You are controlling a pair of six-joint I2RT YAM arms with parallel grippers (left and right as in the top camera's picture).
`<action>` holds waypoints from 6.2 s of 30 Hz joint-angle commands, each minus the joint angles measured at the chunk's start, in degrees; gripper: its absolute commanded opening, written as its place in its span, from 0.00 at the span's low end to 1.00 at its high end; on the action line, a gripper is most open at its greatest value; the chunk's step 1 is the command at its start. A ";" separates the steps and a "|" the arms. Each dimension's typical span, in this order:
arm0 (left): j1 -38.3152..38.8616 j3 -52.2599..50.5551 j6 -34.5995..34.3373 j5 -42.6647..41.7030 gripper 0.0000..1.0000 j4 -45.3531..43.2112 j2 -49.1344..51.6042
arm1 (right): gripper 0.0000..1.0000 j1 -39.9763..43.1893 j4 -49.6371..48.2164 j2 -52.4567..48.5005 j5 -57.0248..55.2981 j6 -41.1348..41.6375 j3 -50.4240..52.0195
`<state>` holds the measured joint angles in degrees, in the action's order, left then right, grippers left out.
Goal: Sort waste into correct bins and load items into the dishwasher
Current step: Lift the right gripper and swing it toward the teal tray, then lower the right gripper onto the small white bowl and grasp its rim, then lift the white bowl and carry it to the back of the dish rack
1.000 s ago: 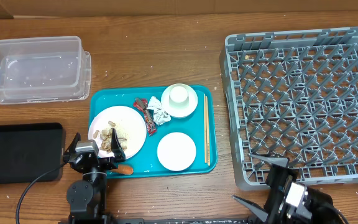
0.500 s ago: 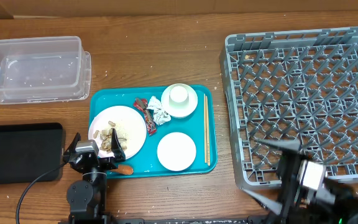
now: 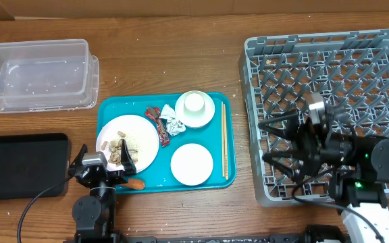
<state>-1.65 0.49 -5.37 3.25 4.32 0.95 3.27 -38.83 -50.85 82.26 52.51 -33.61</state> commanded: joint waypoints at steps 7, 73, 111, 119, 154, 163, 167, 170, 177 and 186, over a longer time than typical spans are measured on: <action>-0.20 -0.22 1.11 -0.09 1.00 -0.13 -0.68 | 0.99 -1.40 -9.09 -1.81 -5.22 19.30 -2.47; -0.20 -0.22 1.11 -0.09 1.00 -0.13 -0.68 | 0.81 -54.60 89.46 -55.23 -76.76 -0.94 -48.15; -0.20 -0.22 1.11 -0.09 1.00 -0.13 -0.68 | 0.16 -56.41 90.82 -65.85 -76.06 -2.16 -54.05; -0.20 -0.22 1.11 -0.09 1.00 -0.13 -0.68 | 0.04 -56.22 95.95 -65.29 -76.17 -3.28 -57.94; -0.20 -0.22 1.11 -0.09 1.00 -0.13 -0.68 | 0.04 2.97 93.83 -47.47 -18.43 -53.18 -56.65; -0.20 -0.22 1.11 -0.09 1.00 -0.13 -0.68 | 0.04 6.45 89.64 -57.70 -9.03 -53.18 -56.46; -0.20 -0.22 1.11 -0.09 1.00 -0.13 -0.68 | 0.04 6.64 89.64 -61.09 -9.57 -53.20 -56.46; -0.20 -0.22 1.11 -0.09 1.00 -0.13 -0.68 | 0.04 7.04 89.55 -62.45 -11.23 -53.18 -56.46; -0.20 -0.22 1.11 -0.11 1.00 -0.13 -0.68 | 0.04 8.15 90.05 -65.75 -14.67 -53.16 -56.46; -0.20 -0.22 1.11 -0.09 1.00 -0.13 -0.68 | 0.04 11.65 90.33 -66.10 -14.71 -52.48 -56.46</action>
<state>-1.65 0.49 -5.37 3.25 4.29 0.95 13.82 50.92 -115.07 70.08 -0.25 -90.30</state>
